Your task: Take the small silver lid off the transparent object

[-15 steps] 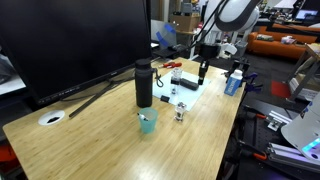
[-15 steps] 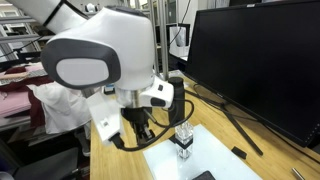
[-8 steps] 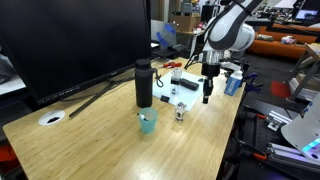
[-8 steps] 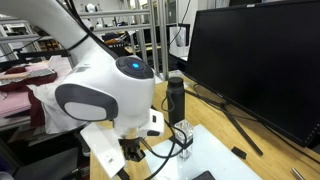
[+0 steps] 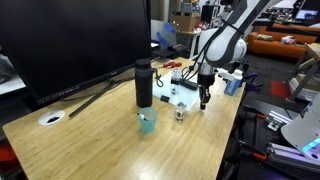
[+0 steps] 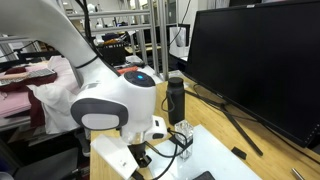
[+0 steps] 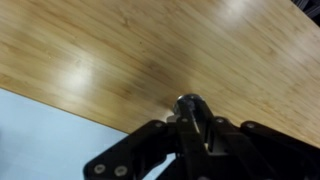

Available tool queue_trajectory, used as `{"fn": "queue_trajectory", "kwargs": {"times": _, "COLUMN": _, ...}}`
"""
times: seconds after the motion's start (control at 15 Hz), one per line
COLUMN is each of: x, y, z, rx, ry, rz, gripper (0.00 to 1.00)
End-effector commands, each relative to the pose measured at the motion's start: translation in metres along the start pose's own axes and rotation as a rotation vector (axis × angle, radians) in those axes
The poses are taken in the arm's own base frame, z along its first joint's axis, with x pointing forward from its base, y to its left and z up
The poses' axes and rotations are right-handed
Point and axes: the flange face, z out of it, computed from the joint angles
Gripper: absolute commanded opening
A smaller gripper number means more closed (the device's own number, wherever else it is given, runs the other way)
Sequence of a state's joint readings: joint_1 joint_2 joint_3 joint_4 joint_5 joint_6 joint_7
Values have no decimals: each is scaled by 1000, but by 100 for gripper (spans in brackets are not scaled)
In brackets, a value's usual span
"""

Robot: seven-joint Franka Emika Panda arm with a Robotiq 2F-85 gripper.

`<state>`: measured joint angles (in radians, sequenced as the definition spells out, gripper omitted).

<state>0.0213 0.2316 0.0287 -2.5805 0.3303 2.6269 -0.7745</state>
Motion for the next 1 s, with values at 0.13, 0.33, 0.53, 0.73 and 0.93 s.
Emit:
{"fn": "queue_trajectory", "kwargs": {"times": 0.13, "x": 4, "y": -9, "z": -28, "rx": -7, "ry": -4, "rz": -37, "gripper": 59}}
{"fn": "queue_trajectory", "kwargs": {"times": 0.33, "x": 7, "y": -13, "z": -30, "rx": 8, "ry": -10, "rz": -44, "gripper": 56}}
{"fn": "queue_trajectory", "kwargs": {"times": 0.53, "x": 3, "y": -19, "z": -50, "rx": 25, "ry": -13, "rz": -50, "gripper": 73}}
{"fn": "queue_trajectory", "kwargs": {"times": 0.73, "x": 2, "y": -19, "z": -47, "rx": 30, "ry": -20, "rz": -48, "gripper": 73}}
{"fn": "queue_trajectory", "kwargs": {"times": 0.93, "x": 2, "y": -19, "z": -47, "rx": 30, "ry": -20, "rz": -48, "gripper": 73}}
